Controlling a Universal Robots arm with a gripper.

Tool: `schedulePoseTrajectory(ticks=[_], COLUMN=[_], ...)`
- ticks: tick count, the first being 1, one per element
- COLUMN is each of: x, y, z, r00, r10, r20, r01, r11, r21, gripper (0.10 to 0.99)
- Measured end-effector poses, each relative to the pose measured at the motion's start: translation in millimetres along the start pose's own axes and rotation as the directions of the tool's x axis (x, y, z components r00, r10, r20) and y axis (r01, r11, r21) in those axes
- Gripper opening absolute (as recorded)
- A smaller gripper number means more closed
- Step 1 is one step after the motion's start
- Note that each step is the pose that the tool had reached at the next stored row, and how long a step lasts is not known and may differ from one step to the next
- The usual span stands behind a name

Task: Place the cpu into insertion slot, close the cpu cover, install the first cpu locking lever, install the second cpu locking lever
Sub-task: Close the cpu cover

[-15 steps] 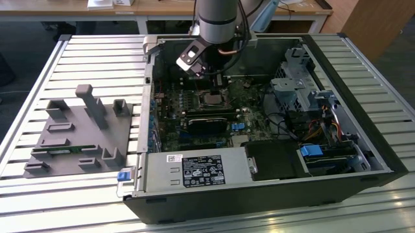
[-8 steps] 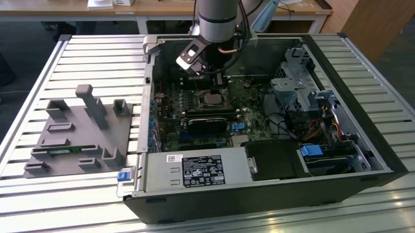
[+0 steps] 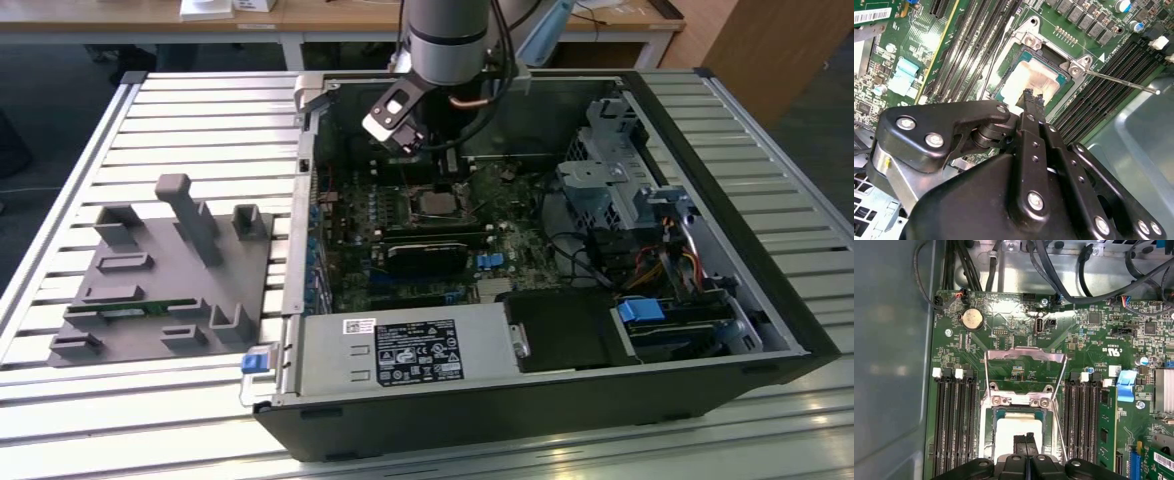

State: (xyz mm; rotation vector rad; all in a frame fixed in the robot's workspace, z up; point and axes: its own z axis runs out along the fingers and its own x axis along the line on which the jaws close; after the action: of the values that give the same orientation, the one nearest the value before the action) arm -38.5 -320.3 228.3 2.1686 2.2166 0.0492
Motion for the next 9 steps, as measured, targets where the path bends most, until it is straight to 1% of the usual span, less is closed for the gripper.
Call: schedulePoseTrajectory(ticks=[9], x=[0.0], y=[0.2], z=[-3.4], r00=[1.0000], r10=[0.000], r20=[0.0000], r01=[0.000], r11=[1.0000], r21=[0.000], gripper=[0.106])
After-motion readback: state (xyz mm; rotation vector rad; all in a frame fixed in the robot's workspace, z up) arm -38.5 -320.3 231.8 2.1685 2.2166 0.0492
